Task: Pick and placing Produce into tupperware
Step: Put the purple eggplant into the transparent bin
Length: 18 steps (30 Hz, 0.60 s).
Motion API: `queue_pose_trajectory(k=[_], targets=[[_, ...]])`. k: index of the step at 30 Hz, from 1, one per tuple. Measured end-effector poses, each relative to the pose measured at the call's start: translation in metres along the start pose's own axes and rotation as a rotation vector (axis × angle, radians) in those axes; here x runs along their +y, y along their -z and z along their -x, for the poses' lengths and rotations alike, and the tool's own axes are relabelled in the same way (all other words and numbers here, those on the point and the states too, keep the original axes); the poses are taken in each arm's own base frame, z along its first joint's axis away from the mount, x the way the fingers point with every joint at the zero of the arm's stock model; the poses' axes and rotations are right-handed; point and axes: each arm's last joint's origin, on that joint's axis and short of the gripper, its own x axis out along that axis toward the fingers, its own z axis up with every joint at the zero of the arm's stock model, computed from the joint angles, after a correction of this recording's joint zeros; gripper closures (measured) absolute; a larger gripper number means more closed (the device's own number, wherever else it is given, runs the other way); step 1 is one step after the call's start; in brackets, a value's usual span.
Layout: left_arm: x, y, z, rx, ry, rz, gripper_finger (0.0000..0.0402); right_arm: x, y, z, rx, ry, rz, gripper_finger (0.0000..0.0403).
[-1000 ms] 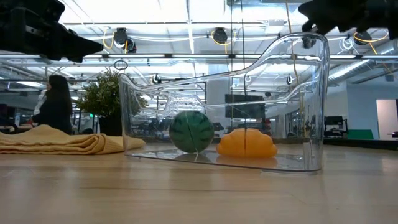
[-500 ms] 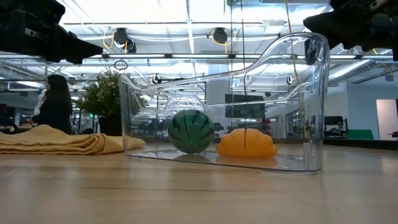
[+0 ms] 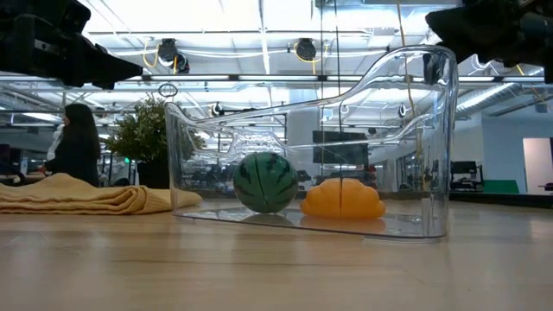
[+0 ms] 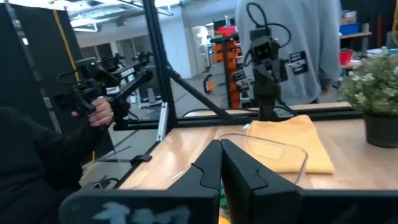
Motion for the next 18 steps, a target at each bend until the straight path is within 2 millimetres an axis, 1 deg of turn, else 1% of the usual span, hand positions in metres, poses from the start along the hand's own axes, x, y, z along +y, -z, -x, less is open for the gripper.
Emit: queue_pose_trajectory(k=[3, 7, 12, 18], targets=[[0.000, 0.001, 0.000, 0.007, 0.002, -0.001, 0.0369, 0.003, -0.001, -0.002, -0.015, -0.029, 0.008, 0.0403], [0.000, 0.001, 0.000, 0.015, 0.003, -0.001, 0.0369, 0.011, -0.004, -0.008, 0.010, -0.070, 0.022, 0.0403], [0.000, 0.002, 0.000, 0.019, 0.004, -0.001, 0.0369, 0.021, -0.018, -0.023, 0.019, -0.080, 0.049, 0.0403], [0.000, 0.002, 0.000, 0.019, 0.004, 0.002, 0.0369, 0.026, -0.031, -0.038, 0.115, -0.042, 0.078, 0.0403]])
